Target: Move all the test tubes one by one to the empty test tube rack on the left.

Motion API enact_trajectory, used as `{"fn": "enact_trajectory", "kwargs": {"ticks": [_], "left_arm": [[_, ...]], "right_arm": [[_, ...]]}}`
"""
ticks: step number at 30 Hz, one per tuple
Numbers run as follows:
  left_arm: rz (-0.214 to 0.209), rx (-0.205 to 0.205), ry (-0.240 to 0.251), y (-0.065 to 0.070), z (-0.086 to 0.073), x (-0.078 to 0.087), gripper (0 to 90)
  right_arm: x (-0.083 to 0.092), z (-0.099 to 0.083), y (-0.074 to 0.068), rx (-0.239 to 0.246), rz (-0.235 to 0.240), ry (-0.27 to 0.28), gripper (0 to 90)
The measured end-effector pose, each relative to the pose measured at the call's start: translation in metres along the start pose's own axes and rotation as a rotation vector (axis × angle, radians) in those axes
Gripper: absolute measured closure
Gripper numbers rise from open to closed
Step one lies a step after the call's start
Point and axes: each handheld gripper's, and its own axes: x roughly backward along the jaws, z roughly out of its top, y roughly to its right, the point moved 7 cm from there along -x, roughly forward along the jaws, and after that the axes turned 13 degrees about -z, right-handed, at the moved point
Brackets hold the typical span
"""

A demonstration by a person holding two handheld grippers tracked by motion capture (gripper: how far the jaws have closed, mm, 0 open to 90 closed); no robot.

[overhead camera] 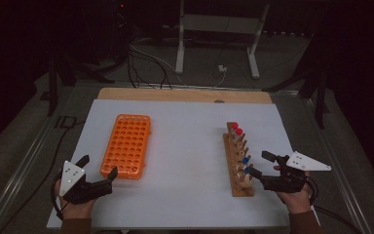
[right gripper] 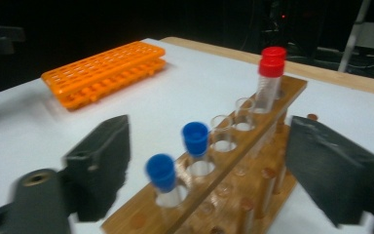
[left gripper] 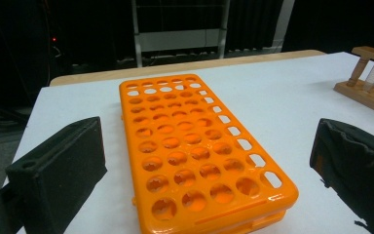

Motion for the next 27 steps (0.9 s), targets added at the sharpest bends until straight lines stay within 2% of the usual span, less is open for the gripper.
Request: {"fn": "enact_trajectory", "kwargs": {"ticks": [2, 9, 11, 19, 27], "left_arm": [[-0.001, -0.003, -0.001, 0.0, 0.0, 0.0, 0.2], [-0.007, -0.002, -0.006, 0.001, -0.001, -0.002, 0.2], [-0.005, -0.001, -0.006, 0.001, -0.001, -0.002, 0.2], [-0.007, -0.003, -0.008, 0.002, -0.001, -0.002, 0.2], [-0.011, -0.005, -0.012, 0.002, -0.002, -0.003, 0.2]], "right_arm": [[0.002, -0.003, -0.003, 0.02, -0.005, -0.01, 30.4], [0.006, -0.012, -0.016, 0.071, 0.051, -0.04, 55.5], [0.004, -0.015, -0.018, 0.084, 0.059, -0.056, 59.4], [-0.011, -0.023, -0.023, 0.129, 0.055, -0.104, 73.1], [-0.018, -0.024, -0.024, 0.145, 0.037, -0.112, 74.9]]}}
